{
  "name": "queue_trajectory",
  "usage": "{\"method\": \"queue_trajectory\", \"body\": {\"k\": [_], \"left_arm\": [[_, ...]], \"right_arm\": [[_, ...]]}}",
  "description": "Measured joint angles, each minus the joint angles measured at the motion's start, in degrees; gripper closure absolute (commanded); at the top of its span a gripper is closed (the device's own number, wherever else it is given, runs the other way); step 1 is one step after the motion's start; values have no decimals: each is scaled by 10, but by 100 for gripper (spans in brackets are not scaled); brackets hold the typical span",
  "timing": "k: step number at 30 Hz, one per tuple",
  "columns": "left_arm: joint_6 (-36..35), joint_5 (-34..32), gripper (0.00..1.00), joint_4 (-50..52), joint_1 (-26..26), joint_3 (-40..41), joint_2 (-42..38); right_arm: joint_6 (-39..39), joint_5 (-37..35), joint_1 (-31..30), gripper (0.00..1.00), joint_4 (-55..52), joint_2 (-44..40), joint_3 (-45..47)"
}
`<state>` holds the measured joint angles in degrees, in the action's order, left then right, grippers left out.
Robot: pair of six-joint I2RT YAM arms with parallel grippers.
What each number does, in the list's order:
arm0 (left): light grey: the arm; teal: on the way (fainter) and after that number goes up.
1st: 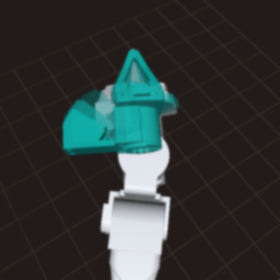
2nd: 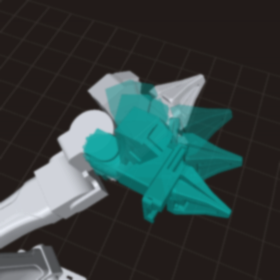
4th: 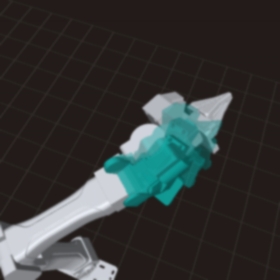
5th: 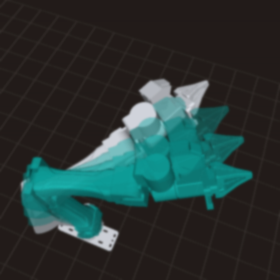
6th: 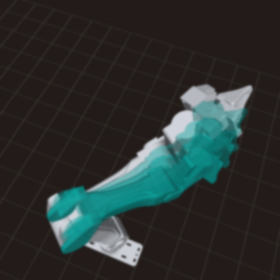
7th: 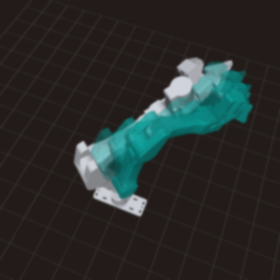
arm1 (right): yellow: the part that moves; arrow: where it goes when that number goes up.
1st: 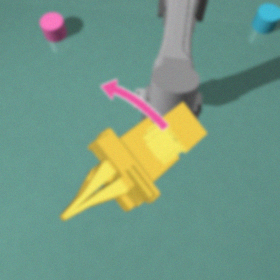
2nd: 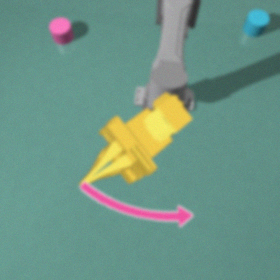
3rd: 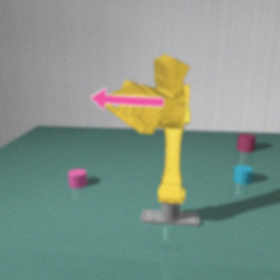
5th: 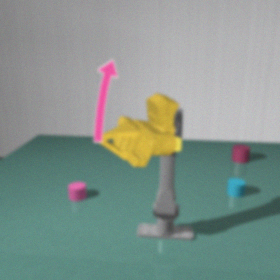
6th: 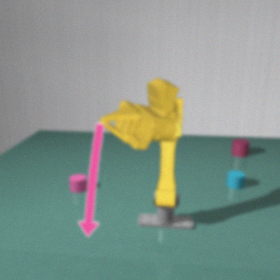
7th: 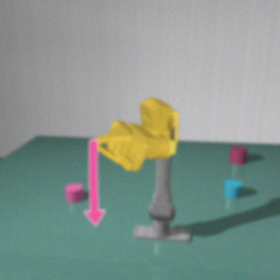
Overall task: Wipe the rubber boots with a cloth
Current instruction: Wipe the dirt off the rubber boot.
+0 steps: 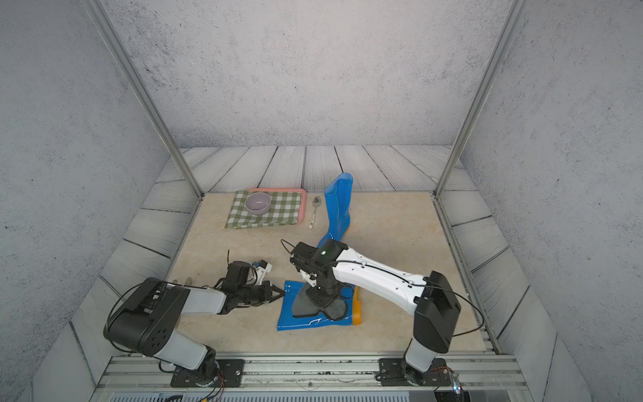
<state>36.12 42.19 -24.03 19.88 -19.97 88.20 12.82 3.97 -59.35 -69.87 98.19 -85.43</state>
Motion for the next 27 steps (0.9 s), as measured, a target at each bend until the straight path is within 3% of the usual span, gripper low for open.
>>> {"method": "queue_trajectory", "body": {"k": [6,12,27], "left_arm": [[-1,3,100,-2,-2,0,2],[-1,5,100,-3,-3,0,3],[-2,7,100,-3,-4,0,3]], "right_arm": [[-37,6,-47,100,4,99,-73],[-70,10,-85,100,-3,120,-88],[-64,15,-80,100,-2,103,42]]}}
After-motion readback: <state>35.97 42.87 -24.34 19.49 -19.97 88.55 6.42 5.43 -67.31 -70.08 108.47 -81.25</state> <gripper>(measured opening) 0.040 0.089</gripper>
